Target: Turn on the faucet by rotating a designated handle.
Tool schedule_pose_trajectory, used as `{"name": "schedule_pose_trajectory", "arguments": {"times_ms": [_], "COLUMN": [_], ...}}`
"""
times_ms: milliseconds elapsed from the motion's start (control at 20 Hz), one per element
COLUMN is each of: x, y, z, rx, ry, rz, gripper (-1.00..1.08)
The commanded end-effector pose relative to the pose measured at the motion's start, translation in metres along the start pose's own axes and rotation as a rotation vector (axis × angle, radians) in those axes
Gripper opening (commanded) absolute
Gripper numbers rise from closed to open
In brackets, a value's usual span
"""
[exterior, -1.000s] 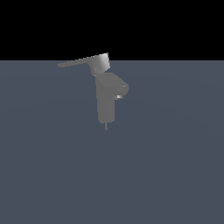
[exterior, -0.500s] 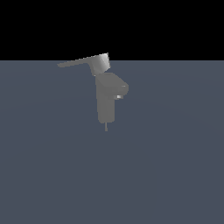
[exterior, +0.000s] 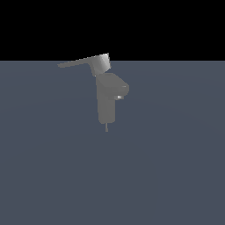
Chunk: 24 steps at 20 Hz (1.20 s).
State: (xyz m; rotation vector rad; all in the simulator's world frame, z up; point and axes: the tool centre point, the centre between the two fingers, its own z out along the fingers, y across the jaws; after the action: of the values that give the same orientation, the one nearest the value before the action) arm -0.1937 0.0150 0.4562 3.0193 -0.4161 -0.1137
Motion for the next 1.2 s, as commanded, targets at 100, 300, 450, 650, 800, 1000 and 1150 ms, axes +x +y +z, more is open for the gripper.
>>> {"name": "schedule_pose_trajectory", "arguments": {"times_ms": [100, 300, 450, 650, 800, 1000, 1150], "x": [0.02, 0.037, 0.05, 0.066, 0.078, 0.094, 0.105], "y": [-0.016, -0.03, -0.042, -0.058, -0.07, -0.087, -0.1], "z": [0.004, 0.008, 0.013, 0.02, 0.027, 0.037, 0.045], "rx": [-0.017, -0.03, -0.038, -0.046, -0.051, -0.055, -0.056], "ry": [-0.002, -0.003, -0.004, -0.006, -0.007, -0.01, -0.013], "rz": [0.093, 0.173, 0.232, 0.309, 0.367, 0.444, 0.502], "gripper": [-1.0, -1.0, -1.0, -1.0, -1.0, -1.0, -1.0]}}
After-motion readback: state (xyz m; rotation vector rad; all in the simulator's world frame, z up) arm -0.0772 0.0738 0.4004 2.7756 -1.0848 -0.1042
